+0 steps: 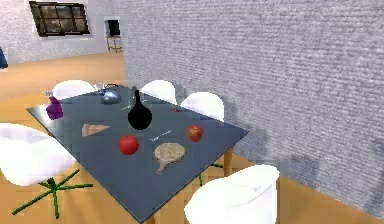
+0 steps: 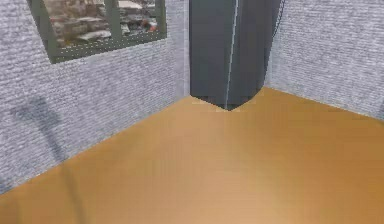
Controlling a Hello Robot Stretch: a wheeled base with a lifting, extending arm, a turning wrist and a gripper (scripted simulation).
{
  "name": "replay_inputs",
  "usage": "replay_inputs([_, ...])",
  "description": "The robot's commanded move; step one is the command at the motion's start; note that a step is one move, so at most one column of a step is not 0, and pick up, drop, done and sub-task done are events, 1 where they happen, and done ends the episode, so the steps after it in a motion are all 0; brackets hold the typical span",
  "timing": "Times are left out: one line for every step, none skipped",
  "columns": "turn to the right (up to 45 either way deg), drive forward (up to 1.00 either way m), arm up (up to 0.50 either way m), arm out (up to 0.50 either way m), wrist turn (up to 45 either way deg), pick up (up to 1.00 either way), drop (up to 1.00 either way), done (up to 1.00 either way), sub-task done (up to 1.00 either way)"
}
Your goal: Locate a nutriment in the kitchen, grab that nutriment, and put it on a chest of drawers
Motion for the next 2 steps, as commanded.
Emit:
replay_inputs([0.0,0.35,0.0,0.0,0.0,0.0,0.0,0.0,0.0])
replay_inputs([-45.0,0.0,0.0,0.0,0.0,0.0,0.0,0.0,0.0])
